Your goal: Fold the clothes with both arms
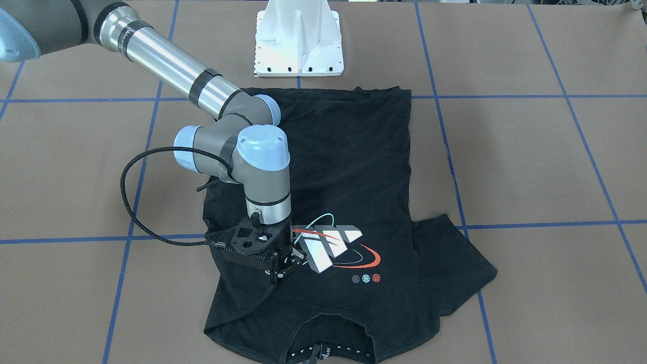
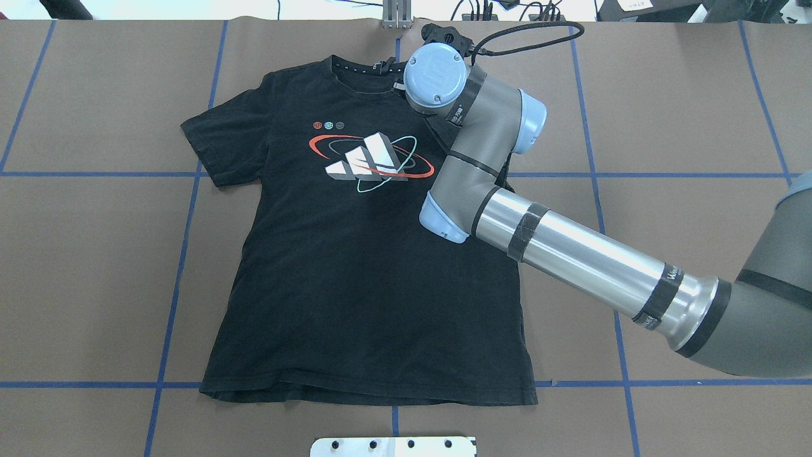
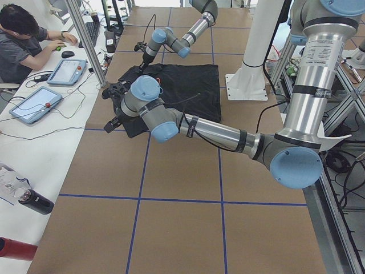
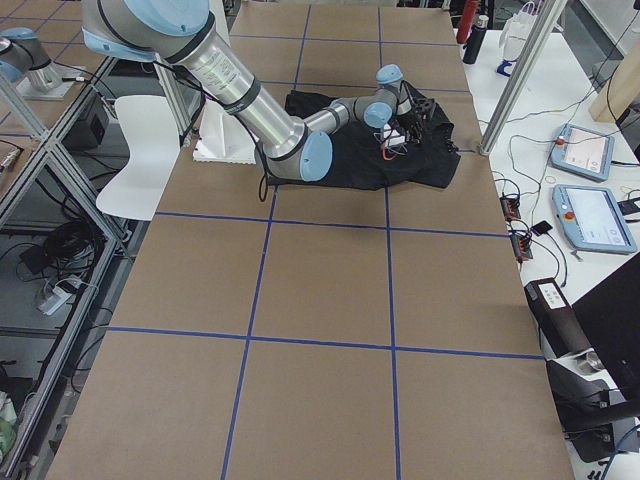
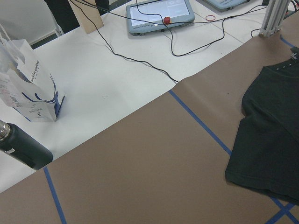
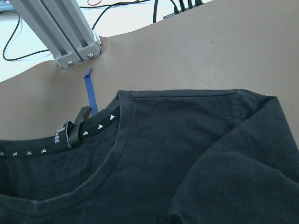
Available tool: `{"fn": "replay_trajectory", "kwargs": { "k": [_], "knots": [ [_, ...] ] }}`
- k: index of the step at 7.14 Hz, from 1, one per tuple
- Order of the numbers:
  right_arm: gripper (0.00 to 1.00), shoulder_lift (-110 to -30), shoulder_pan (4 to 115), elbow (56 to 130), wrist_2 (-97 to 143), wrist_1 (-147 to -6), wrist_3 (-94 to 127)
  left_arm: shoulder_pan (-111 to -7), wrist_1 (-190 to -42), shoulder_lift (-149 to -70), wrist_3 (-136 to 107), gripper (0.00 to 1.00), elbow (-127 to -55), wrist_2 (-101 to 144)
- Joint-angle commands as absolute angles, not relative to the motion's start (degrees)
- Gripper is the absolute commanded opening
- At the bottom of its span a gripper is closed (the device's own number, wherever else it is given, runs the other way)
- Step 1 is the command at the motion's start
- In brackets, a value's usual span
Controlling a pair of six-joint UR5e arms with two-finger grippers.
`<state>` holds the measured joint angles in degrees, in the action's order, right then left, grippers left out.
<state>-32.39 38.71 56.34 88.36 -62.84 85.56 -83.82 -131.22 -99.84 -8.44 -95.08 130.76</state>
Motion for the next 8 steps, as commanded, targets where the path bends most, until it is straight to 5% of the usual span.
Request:
{"fn": "replay_trajectory", "kwargs": {
  "k": [1,2,3,6,8],
  "knots": [
    [0.0,-32.1,38.7,55.0,87.5,-62.8,86.5,-83.8,-131.1,-99.8,-8.4,1.0,-95.0,130.7],
    [0.83,-32.3,38.6,54.9,87.3,-63.0,85.6,-83.5,-131.2,-99.8,-8.5,1.0,-95.0,130.7],
    [1.0,-31.8,38.6,55.5,87.3,-63.8,84.7,-83.0,-131.3,-99.8,-8.6,1.0,-95.1,130.6],
    [1.0,-32.2,42.0,69.0,94.3,-83.3,74.1,-78.7,-131.2,-100.4,-12.3,1.0,-94.7,129.9],
    [1.0,-40.3,47.8,78.3,102.1,-85.3,62.7,-71.1,-133.7,-100.7,-25.8,1.0,-94.5,118.5]
  ]
}}
